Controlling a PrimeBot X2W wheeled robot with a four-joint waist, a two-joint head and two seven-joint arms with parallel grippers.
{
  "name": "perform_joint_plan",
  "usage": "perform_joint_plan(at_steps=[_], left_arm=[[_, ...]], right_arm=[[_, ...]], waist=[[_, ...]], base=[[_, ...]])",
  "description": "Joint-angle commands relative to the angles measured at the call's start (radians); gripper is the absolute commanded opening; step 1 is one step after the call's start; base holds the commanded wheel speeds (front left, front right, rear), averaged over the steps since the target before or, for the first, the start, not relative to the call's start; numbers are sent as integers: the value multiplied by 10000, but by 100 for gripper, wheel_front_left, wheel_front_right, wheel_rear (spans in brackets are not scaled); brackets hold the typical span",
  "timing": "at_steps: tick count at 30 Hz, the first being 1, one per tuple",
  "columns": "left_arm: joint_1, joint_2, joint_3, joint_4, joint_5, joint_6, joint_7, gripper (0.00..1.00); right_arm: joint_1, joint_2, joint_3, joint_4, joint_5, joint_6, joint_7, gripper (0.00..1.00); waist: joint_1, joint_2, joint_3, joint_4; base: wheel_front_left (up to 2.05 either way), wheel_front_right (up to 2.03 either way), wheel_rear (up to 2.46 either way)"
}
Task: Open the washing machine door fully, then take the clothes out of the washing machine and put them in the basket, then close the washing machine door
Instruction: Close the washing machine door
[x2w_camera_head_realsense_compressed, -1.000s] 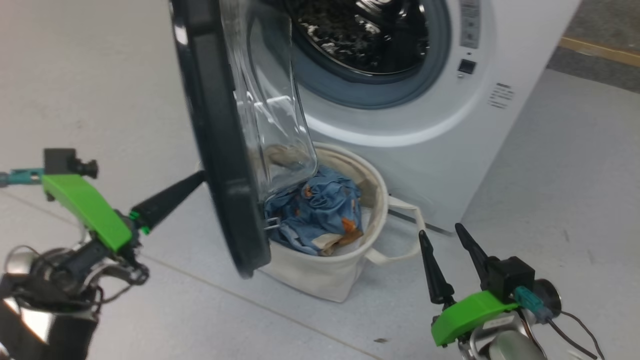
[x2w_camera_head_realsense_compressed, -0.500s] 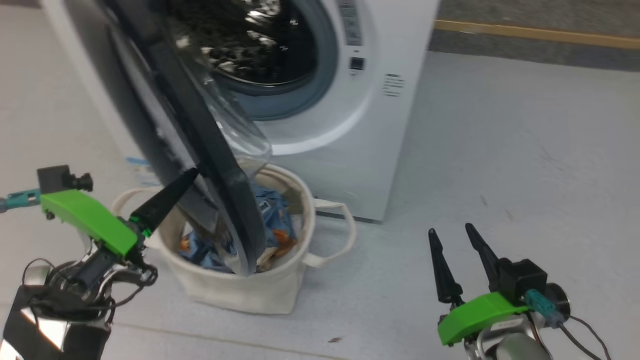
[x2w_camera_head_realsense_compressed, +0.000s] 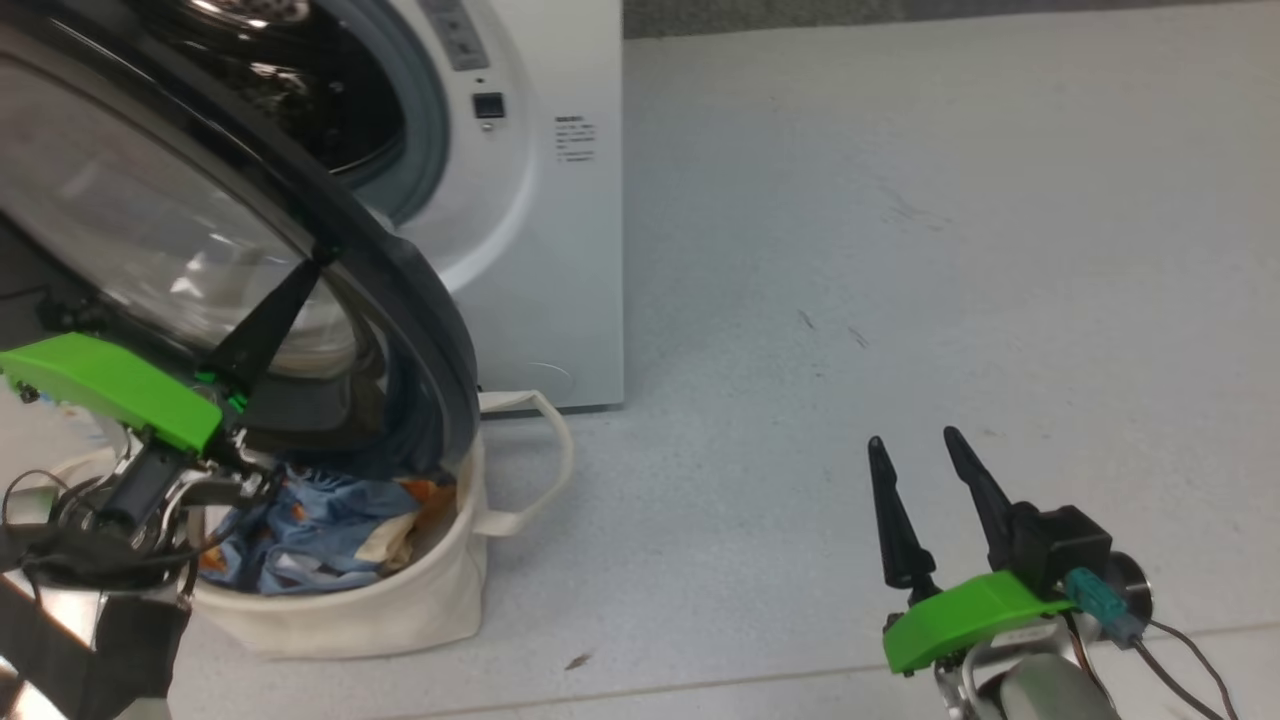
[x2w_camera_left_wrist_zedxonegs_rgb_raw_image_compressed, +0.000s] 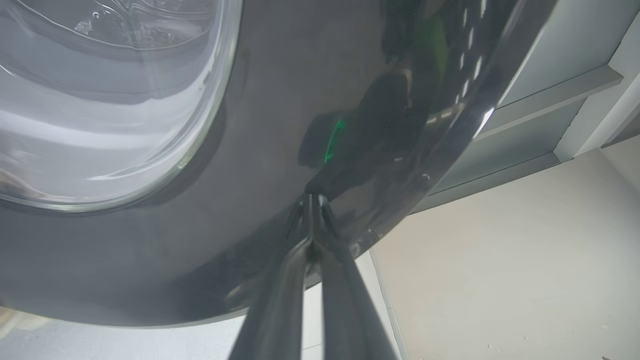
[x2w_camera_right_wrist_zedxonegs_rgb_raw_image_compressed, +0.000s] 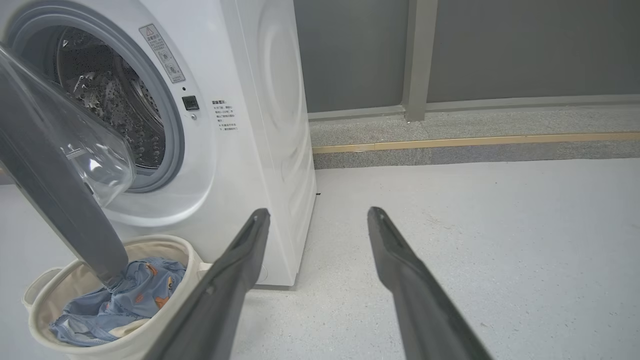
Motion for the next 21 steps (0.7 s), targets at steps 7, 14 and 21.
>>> perform_joint_plan(at_steps=[7,14,21], left_arm=[[-392,668,321,-387,-13,-139,-407,0],[116,1376,-325,-914,1537,-140,-2055,100],[1493,2937,-1350,-1084,4157,-141,-4998,100]], right_arm=[[-358,141,15,-378,-11,8,-125,100],[-383,142,-37,-438,-74,8,-126,100],[-285,154,-88,-513,-69,8,-126,100]], waist=[[0,0,38,-184],[0,0,-222,101],[0,0,-438,186]], base=[[0,0,0],[0,0,0],[0,0,0]])
